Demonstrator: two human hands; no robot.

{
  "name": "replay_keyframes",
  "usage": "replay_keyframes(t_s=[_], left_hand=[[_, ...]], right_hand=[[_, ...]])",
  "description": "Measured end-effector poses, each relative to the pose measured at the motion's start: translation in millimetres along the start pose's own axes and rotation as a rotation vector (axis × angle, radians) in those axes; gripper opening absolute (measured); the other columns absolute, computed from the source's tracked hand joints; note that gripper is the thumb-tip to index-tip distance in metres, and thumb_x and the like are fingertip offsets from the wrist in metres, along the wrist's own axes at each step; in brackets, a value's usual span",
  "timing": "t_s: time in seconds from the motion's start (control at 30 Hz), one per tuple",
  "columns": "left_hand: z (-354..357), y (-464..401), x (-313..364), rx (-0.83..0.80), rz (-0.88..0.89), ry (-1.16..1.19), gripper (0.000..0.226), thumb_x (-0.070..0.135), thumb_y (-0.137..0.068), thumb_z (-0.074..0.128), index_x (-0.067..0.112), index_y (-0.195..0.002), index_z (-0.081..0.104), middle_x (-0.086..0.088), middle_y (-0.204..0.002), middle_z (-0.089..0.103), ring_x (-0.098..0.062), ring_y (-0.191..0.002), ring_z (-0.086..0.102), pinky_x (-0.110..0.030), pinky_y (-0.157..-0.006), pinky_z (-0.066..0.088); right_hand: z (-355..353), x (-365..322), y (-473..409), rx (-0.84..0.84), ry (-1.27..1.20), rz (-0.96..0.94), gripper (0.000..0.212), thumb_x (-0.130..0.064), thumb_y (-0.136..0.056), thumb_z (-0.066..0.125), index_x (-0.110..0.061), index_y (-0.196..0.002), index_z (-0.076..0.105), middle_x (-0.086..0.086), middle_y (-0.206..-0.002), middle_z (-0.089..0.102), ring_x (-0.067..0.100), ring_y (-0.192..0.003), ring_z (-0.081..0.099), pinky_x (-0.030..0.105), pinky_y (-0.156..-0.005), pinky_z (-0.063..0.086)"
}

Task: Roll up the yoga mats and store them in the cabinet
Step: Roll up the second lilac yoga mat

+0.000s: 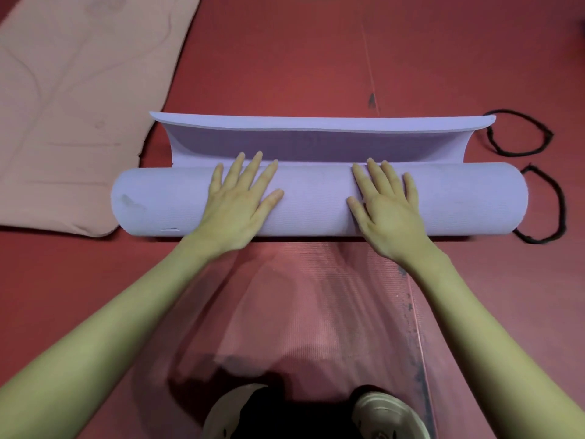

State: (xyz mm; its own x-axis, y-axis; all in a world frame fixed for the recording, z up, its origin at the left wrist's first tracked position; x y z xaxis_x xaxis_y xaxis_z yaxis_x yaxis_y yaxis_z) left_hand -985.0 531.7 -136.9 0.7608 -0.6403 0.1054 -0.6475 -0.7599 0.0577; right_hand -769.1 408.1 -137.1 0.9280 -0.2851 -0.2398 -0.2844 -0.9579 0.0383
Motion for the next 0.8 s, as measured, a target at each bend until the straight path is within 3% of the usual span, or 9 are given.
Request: replay_keyframes(t_s=[0.1, 0.27, 0.5, 0.6, 0.7, 0.8], left_hand=[[-4.0, -14.9, -3.4, -0.044, -0.007, 0.002, 0.065, 0.061, -0.095, 0.003, 0.033, -0.153, 0.008, 0.001, -0.162, 0.007, -0.023, -0.149, -0.001, -0.05, -0.118, -0.002], [1.1, 2.2, -3.6, -0.018, 0.076, -0.022, 0.076, 0.064, -0.088, 0.0, 0.028, -0.154, 0.001, -0.004, -0.162, -0.004, -0.026, -0.148, -0.008, -0.053, -0.118, -0.006], [9.3, -6.7, -21.7, 0.051, 0.142, -0.065, 0.085, 0.072, -0.087, 0.019, 0.025, -0.154, -0.004, -0.008, -0.161, -0.009, -0.028, -0.148, -0.01, -0.054, -0.118, -0.004], [6.5, -22.6, -25.1, 0.029, 0.141, -0.065, 0.105, 0.083, -0.075, 0.036, 0.028, -0.153, -0.008, -0.008, -0.161, -0.011, -0.028, -0.148, -0.012, -0.053, -0.117, -0.008], [2.1, -35.7, -26.5, 0.012, 0.125, -0.109, 0.126, 0.08, -0.06, 0.063, 0.026, -0.154, -0.003, -0.01, -0.161, 0.001, -0.03, -0.148, -0.002, -0.054, -0.117, -0.004], [-0.8, -42.9, -25.2, 0.04, 0.114, -0.156, 0.13, 0.065, -0.055, 0.079, 0.024, -0.154, 0.004, -0.012, -0.159, 0.015, -0.032, -0.146, 0.011, -0.054, -0.117, 0.003]], right_hand=[[3.1, 4.5, 3.1, 0.043, 0.013, -0.026, 0.067, -0.05, -0.094, 0.008, -0.022, -0.155, 0.018, 0.005, -0.162, 0.013, 0.024, -0.15, 0.006, 0.044, -0.118, -0.002], [1.6, 11.6, -24.0, 0.042, 0.06, -0.035, 0.071, -0.053, -0.092, 0.003, -0.024, -0.154, 0.02, 0.004, -0.16, 0.022, 0.024, -0.148, 0.014, 0.045, -0.117, 0.002], [-5.9, 15.9, -62.4, -0.013, 0.036, -0.021, 0.055, -0.045, -0.104, 0.023, -0.021, -0.154, 0.023, 0.006, -0.159, 0.023, 0.022, -0.148, 0.013, 0.046, -0.118, 0.003], [-5.8, 17.3, -54.4, 0.017, 0.012, -0.047, 0.075, -0.057, -0.091, 0.027, -0.017, -0.154, 0.02, 0.01, -0.161, 0.017, 0.025, -0.149, 0.008, 0.047, -0.118, -0.001], [1.8, 21.1, -44.0, 0.057, 0.1, -0.132, 0.112, -0.067, -0.07, 0.066, -0.015, -0.155, 0.016, 0.015, -0.161, 0.013, 0.029, -0.15, 0.007, 0.048, -0.118, -0.003], [8.7, 26.4, -47.9, 0.085, 0.21, -0.148, 0.142, -0.055, -0.037, 0.092, -0.012, -0.153, 0.021, 0.019, -0.156, 0.024, 0.035, -0.146, 0.02, 0.051, -0.117, 0.006]])
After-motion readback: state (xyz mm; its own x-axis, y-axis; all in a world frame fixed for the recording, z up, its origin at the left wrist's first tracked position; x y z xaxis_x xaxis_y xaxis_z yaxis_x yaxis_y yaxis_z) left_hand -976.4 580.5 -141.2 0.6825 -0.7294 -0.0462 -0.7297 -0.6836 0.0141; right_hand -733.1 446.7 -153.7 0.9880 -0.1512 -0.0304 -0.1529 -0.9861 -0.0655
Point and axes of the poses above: each hand's wrist, its own y-axis away from the middle knuckle, its own z-axis out of the palm, x = y × z, the point moved 1 cm from there along -y, towards the middle knuckle
